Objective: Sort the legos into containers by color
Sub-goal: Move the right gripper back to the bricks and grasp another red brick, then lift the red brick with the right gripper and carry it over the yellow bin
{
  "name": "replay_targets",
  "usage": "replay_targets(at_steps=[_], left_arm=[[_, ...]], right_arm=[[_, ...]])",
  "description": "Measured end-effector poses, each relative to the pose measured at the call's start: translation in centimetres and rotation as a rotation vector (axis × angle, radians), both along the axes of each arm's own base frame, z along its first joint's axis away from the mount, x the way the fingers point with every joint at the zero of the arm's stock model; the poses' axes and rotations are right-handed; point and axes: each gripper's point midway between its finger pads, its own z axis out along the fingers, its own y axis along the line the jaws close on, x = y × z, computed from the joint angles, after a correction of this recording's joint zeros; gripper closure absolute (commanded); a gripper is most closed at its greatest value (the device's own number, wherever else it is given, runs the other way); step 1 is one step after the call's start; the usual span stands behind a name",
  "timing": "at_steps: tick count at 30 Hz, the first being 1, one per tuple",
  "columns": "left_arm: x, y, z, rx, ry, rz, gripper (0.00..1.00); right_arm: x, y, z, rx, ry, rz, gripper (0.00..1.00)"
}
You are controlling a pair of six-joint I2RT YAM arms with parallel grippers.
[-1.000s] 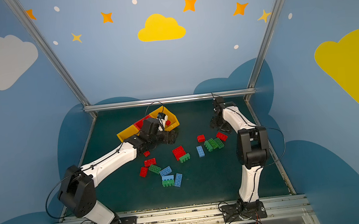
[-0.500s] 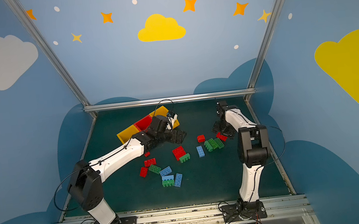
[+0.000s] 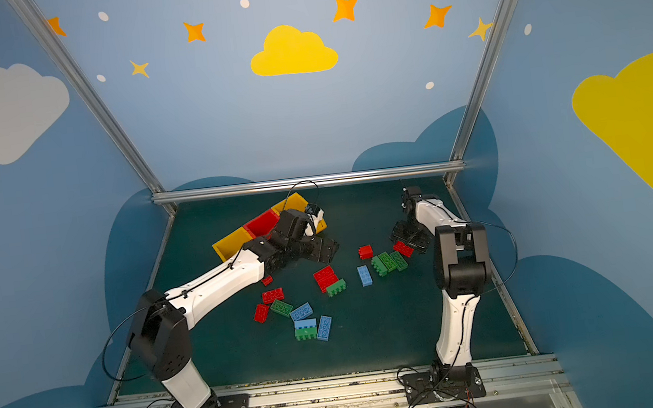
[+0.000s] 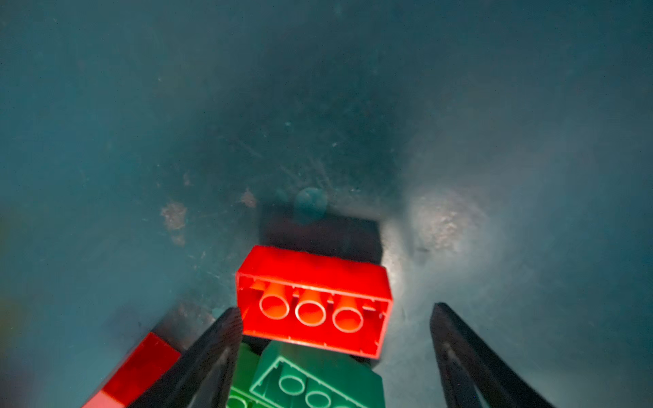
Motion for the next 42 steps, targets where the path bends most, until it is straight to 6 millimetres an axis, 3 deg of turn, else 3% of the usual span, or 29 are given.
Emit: replay_targets(at_steps=[12, 17, 29, 42], left_arm=[[0.3, 0.7, -0.4, 0.035, -0.004, 0.029, 0.0], [0.4, 1.0, -0.4, 0.043, -0.009, 0.04, 0.0], [-0.1, 1.6, -1.7, 0.064, 0.014, 0.044, 0.0], [-1.0, 2.4, -1.2, 0.06, 0.006, 0.045, 0.0]], right_arm=[[0.2, 1.0, -0.9, 0.034, 0.01, 0.018, 0.27], [0.1, 1.4, -0.7, 0.027, 0.013, 0.04, 0.2], [-0.5, 2.5, 1.9, -0.038, 0.011, 0.116, 0.16], [0.8, 2.7, 1.2, -0.045, 0.001, 0.124, 0.19]])
